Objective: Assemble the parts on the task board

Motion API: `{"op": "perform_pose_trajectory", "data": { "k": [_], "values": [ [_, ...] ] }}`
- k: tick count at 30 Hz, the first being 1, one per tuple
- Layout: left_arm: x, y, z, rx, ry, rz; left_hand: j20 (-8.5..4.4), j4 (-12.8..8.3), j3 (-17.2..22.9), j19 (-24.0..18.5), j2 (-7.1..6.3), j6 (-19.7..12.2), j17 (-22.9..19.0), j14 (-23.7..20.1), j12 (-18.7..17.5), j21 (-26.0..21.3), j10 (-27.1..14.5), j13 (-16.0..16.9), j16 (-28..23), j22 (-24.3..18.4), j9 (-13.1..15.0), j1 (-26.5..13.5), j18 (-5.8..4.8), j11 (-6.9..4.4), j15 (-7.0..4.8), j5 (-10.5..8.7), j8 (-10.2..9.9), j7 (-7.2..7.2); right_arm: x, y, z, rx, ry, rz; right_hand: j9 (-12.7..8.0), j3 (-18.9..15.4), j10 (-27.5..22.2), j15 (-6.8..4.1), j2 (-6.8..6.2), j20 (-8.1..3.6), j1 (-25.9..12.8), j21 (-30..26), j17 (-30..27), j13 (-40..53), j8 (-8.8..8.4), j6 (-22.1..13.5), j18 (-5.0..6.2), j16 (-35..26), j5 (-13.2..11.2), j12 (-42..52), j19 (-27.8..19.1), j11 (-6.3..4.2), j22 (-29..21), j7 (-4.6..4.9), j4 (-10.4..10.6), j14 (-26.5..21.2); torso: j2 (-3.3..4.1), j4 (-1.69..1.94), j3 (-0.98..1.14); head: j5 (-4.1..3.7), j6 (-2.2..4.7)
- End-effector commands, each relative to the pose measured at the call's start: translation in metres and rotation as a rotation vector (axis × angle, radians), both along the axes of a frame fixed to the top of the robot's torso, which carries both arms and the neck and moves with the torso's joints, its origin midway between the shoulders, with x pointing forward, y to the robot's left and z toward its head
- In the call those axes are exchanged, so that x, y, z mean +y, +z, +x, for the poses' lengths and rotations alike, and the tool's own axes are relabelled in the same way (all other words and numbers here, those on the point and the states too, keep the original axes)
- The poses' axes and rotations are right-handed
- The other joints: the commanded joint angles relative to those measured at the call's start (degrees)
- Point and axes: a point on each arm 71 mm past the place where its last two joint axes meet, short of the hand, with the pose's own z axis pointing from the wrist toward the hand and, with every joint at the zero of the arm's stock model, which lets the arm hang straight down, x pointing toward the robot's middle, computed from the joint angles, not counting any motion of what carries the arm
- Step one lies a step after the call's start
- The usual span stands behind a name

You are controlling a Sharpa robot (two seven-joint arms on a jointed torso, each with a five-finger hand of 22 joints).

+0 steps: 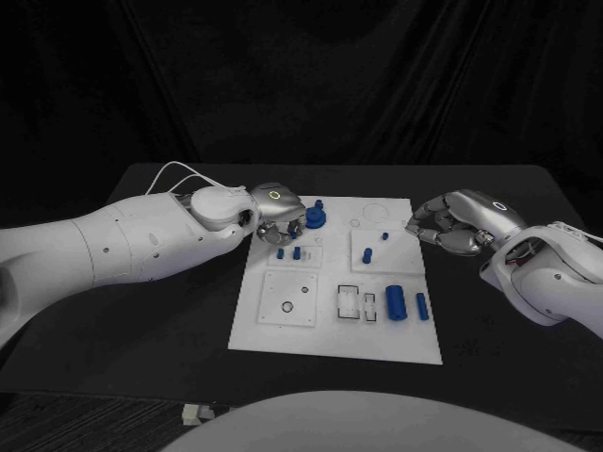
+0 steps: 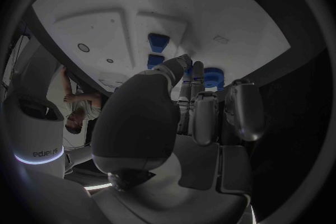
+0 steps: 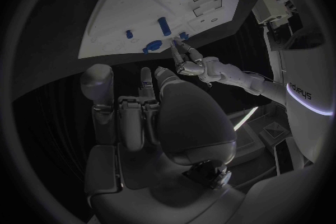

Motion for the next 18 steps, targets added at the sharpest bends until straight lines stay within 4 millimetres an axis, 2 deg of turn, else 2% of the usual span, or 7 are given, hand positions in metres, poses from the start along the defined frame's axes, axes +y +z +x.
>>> {"op": "perform_pose_trajectory", "data": {
  "k": [1, 13, 16, 17, 18],
  "values": [
    [-0.0003, -0.0054, -0.0031, 0.029, -0.007, 0.017, -0.02, 0.0, 0.3, -0.3, 0.19, -0.4, 0.3, 1.3, -0.4, -0.3, 0.1, 0.1, -0.3, 9.8, 0.0, -0.2, -0.02, 0.16, 0.01, 0.35, -0.1, -0.19, -0.0006, -0.0017, -0.0004, 0.005, -0.006, -0.004, -0.1, 0.3, 6.0, 0.37, 0.01, 0.11, 0.4, -0.3, 12.7, 15.0, -0.13, 0.3, 1.11, -0.2, 0.2, 0.1, 0.1, 0.29, 5.6, 0.03, -0.1, 5.5, 0.01, 0.04, -0.02, 0.02, -0.01],
    [0.0006, -0.0061, -0.0034, 0.031, -0.002, 0.019, 0.05, -0.2, 0.5, -0.5, 0.05, -1.1, -0.2, 1.1, -0.9, -0.7, -0.2, 0.0, -0.7, 9.8, -0.1, -0.4, 0.04, 0.22, 0.08, 0.29, -0.6, -0.22, 0.0, -0.0037, -0.0006, 0.012, -0.004, -0.006, -0.1, 0.3, 6.0, 0.38, 0.01, 0.11, 0.5, -0.3, 12.6, 15.0, -0.14, 0.3, 1.1, -0.2, 0.2, 0.1, 0.1, 0.29, 5.6, 0.03, -0.1, 5.5, -0.01, 0.03, -0.01, 0.08, -0.01],
    [0.0014, -0.0069, -0.0028, 0.035, 0.009, 0.027, 0.16, 0.0, 0.9, -1.2, -0.44, -5.1, -1.8, 0.4, -2.6, -2.2, -2.7, -0.6, -2.0, 9.4, -1.0, -1.2, 0.3, 0.15, 0.15, -0.48, -2.7, -0.92, 0.0, -0.004, -0.0006, 0.013, -0.004, -0.007, -0.1, 0.3, 6.0, 0.38, 0.01, 0.11, 0.5, -0.3, 12.6, 15.0, -0.14, 0.3, 1.1, -0.2, 0.2, 0.1, 0.1, 0.29, 5.6, 0.03, -0.1, 5.5, -0.03, 0.04, -0.01, 0.07, -0.01],
    [0.0018, -0.0072, -0.0026, 0.037, 0.014, 0.03, 0.23, 0.2, 1.1, -1.4, -0.91, -8.4, -2.3, 0.2, -3.6, -2.8, -4.2, -1.0, -2.4, 9.2, -1.8, -1.7, 0.39, 0.47, 0.29, -1.3, -3.2, -1.86, 0.0, -0.004, -0.0006, 0.013, -0.004, -0.007, -0.1, 0.3, 6.0, 0.38, 0.01, 0.11, 0.5, -0.3, 12.6, 15.0, -0.14, 0.3, 1.1, -0.2, 0.2, 0.1, 0.1, 0.29, 5.6, 0.03, -0.1, 5.5, -0.03, 0.04, -0.01, 0.06, -0.01],
    [0.0022, -0.0074, -0.0023, 0.039, 0.019, 0.033, 0.34, 0.4, 1.3, -1.6, -1.21, -10.3, -2.5, 0.0, -4.1, -3.3, -4.8, -1.1, -2.6, 9.1, -2.3, -2.0, 0.45, 0.8, 0.48, -1.74, -3.1, -2.58, 0.0, -0.0041, -0.0006, 0.014, -0.004, -0.007, -0.1, 0.3, 6.0, 0.38, 0.01, 0.11, 0.5, -0.3, 12.6, 15.0, -0.14, 0.3, 1.1, -0.2, 0.2, 0.1, 0.1, 0.29, 5.6, 0.03, -0.1, 5.5, -0.03, 0.05, -0.01, 0.06, -0.01]
  ]
}}
